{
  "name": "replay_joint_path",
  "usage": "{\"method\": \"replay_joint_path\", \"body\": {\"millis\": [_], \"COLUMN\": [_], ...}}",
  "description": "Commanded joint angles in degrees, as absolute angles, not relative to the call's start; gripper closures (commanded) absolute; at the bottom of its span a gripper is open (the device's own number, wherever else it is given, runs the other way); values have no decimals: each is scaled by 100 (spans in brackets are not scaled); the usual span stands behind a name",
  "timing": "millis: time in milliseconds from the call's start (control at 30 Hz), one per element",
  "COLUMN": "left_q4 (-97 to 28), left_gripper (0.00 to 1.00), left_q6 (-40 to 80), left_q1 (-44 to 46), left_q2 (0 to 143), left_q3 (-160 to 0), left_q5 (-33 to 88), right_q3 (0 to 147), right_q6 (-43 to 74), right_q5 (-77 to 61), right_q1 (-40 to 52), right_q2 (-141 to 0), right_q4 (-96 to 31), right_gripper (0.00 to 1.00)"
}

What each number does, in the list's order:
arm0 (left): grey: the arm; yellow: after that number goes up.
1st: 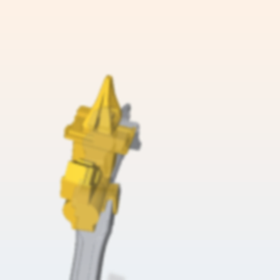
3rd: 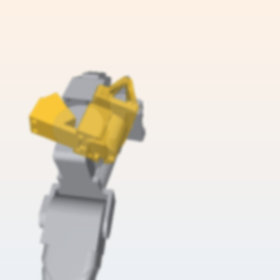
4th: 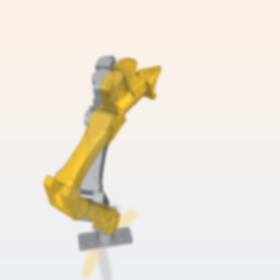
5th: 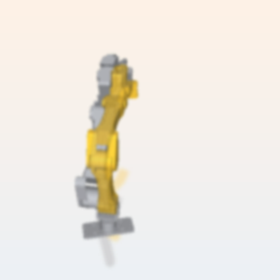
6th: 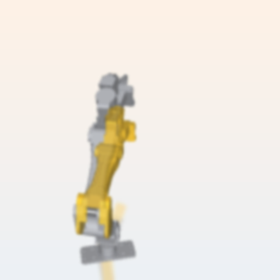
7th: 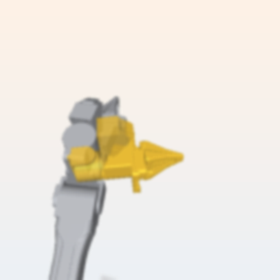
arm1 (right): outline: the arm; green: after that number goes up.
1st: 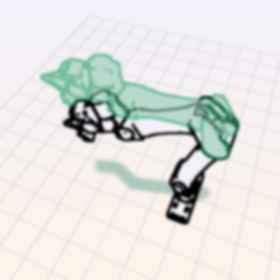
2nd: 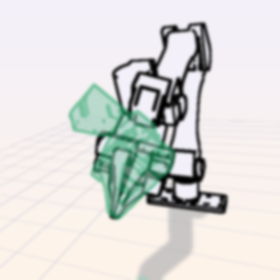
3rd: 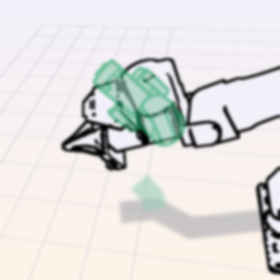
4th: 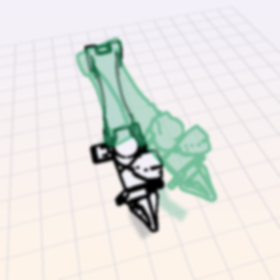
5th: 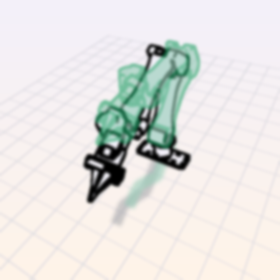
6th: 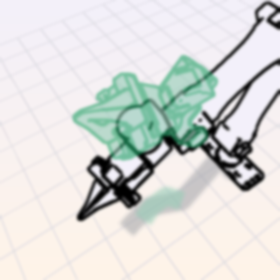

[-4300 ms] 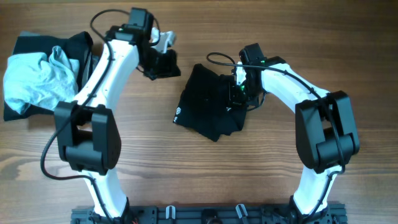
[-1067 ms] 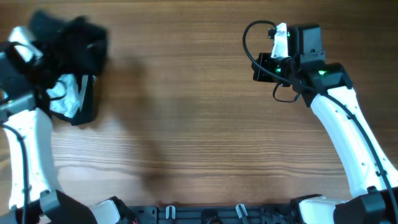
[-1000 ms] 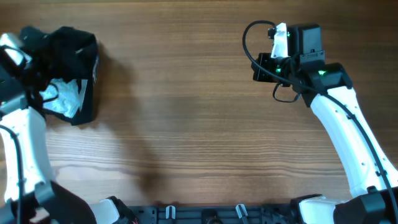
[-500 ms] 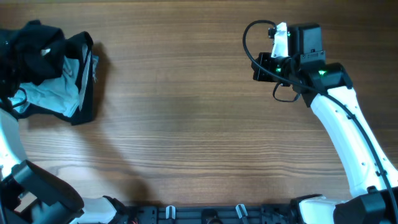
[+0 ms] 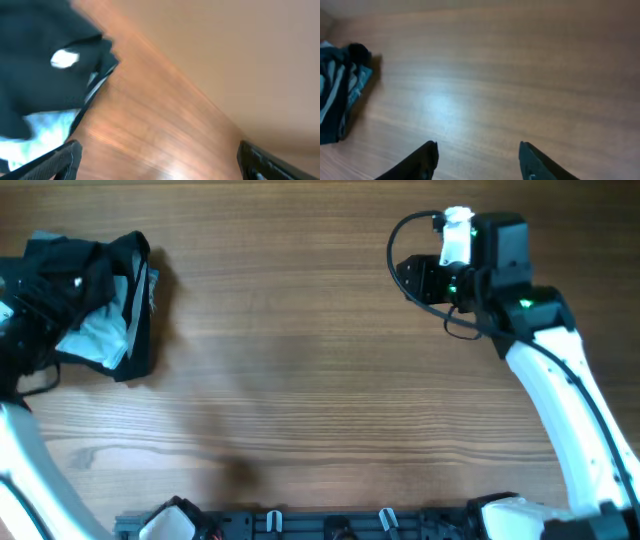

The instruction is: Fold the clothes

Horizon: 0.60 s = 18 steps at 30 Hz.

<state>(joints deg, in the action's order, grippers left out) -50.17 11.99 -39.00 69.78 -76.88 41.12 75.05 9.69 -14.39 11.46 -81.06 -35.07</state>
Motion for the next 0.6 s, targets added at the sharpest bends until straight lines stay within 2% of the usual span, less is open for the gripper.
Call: {"method": "replay_joint_path", "body": {"millis": [0, 67, 100, 133, 200, 567], "left_q4": [-5830, -6136, -6184, -6239, -6403, -6501], "left_gripper": [0, 0, 0, 0, 0, 0], "left_q6": [-690, -1426, -1461, -1459, -1455, -1459], "left_q1": [-3380, -3096, -3002, -2982, -2982, -2985], "left_q2": [5986, 5581, 5376, 5260, 5170, 5196], "left_q3": [-7964, -7964, -7961, -7961, -7961, -7961], "left_q5": [3433, 2961, 2626, 2499, 2504, 2604], "right_q3": [7671, 7666, 7666, 7666, 7666, 7660], "right_q6": [760, 755, 760, 766, 770, 1267], "right_q5": [-1326, -1372, -1374, -1372, -1374, -1422], "right_q1": [1170, 1170, 1170, 1170, 1170, 1170], "right_q2": [-7135, -6676, -6434, -6248, -5994, -5902], "right_q4": [-3540, -3583, -3588, -3616, -3752, -4147], "right_gripper": [41, 38, 32, 25, 0, 0]}}
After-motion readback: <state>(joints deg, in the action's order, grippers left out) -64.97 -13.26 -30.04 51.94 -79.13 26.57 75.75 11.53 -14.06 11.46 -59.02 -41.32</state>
